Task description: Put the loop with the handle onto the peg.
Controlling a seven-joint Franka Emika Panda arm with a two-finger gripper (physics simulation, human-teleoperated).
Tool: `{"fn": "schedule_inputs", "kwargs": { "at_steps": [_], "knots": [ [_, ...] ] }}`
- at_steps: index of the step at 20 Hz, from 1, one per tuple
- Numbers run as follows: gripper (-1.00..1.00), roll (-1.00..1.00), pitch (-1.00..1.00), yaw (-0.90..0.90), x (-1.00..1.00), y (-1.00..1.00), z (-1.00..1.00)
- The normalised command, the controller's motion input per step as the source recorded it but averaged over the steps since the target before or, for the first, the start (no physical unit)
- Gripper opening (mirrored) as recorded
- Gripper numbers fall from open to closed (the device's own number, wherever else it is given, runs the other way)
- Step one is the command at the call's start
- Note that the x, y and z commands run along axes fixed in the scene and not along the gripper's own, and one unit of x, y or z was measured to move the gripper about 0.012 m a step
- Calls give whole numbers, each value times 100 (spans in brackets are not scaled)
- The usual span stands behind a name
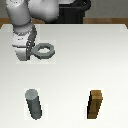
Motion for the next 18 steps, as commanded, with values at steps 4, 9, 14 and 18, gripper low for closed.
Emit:
{"fn": "schedule_inputs", "kwargs": {
  "at_steps": [4, 9, 14, 18],
  "knots": [
    [-100, 0, 0, 0, 0, 0, 0],
    [-100, 0, 0, 0, 0, 0, 0],
    [-100, 0, 0, 0, 0, 0, 80],
    [-100, 0, 0, 0, 0, 0, 100]
  ]
}}
